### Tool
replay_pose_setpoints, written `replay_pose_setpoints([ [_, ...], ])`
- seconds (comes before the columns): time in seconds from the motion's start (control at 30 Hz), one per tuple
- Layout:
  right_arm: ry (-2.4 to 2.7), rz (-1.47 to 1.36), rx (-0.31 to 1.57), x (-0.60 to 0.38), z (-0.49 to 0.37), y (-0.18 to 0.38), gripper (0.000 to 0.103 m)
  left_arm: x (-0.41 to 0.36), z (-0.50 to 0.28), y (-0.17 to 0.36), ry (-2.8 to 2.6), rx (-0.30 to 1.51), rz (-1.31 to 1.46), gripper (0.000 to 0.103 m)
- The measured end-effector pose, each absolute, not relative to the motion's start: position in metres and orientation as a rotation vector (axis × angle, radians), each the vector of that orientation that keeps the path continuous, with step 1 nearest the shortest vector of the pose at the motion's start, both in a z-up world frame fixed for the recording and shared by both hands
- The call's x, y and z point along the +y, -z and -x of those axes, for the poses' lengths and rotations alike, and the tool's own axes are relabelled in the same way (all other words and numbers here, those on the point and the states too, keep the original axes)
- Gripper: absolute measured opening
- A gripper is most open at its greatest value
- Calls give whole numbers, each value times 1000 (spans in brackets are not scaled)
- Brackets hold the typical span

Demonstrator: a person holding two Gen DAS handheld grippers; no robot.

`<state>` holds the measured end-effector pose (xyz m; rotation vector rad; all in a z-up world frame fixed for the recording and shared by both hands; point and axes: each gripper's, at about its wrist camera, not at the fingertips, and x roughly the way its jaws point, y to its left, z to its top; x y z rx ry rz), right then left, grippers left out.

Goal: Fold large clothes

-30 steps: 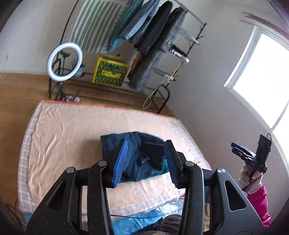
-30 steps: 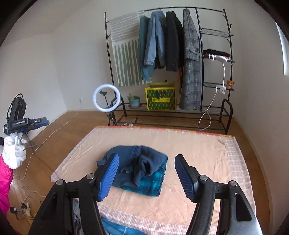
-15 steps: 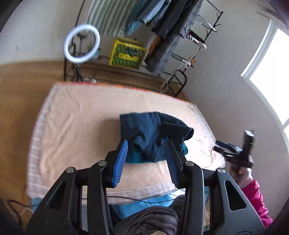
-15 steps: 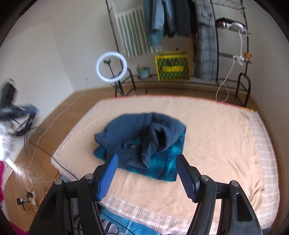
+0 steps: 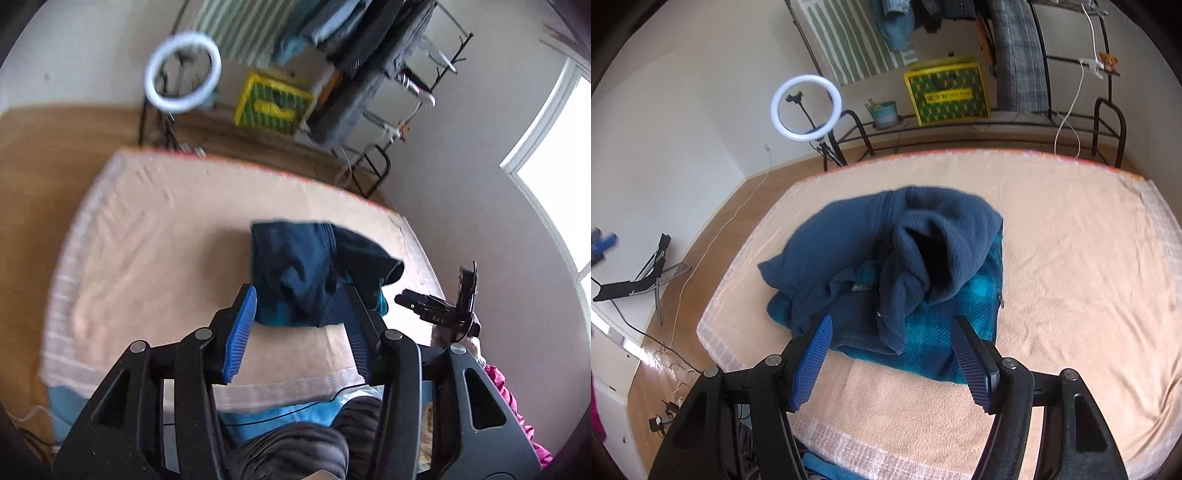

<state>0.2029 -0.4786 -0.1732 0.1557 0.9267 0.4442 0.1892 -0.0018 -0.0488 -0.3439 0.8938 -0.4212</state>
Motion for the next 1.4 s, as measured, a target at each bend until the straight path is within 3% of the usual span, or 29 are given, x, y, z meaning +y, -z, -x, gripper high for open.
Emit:
replay_pose_setpoints([
  [0.27, -454, -249, 968, -473, -221, 205, 70, -57, -270, 190, 457, 1095, 460, 53],
  [0.43, -476, -300, 975, -463, -232, 215, 68, -57, -309, 235, 445, 1143, 634, 53],
  [0.5, -493, -310, 1006, -455, -238, 222, 49, -59, -316, 240, 464, 1142, 655, 53],
  [0.53, -502, -313, 1037, -451, -242, 228, 28, -63, -319, 240, 477, 1143, 642, 52],
  [0.57, -499, -310, 1056, -448, -243, 231, 16, -66, -321, 240, 483, 1141, 623, 49],
  [0.63, -509, -334, 1055, -448, -240, 230, 9, -70, -324, 235, 488, 1142, 586, 31],
  [0.67, -525, -373, 1045, -450, -236, 225, 8, -69, -324, 232, 495, 1136, 580, 29],
  [0.83, -658, -563, 944, -464, -188, 212, 7, -56, -318, 229, 459, 1113, 482, 28],
  [1.03, -534, -554, 1105, -463, -188, 279, 6, -58, -302, 243, 458, 1146, 398, 28],
  [1.2, -572, -478, 1075, -465, -178, 254, 7, -51, -289, 218, 488, 1114, 386, 28],
  [1.3, -555, -395, 1065, -468, -171, 229, 21, -44, -281, 195, 500, 1070, 384, 28],
  [1.33, -552, -383, 1060, -472, -168, 223, 33, -43, -281, 186, 503, 1049, 378, 28],
  [1.4, -584, -382, 1040, -478, -164, 204, 36, -46, -285, 171, 507, 1017, 361, 28],
])
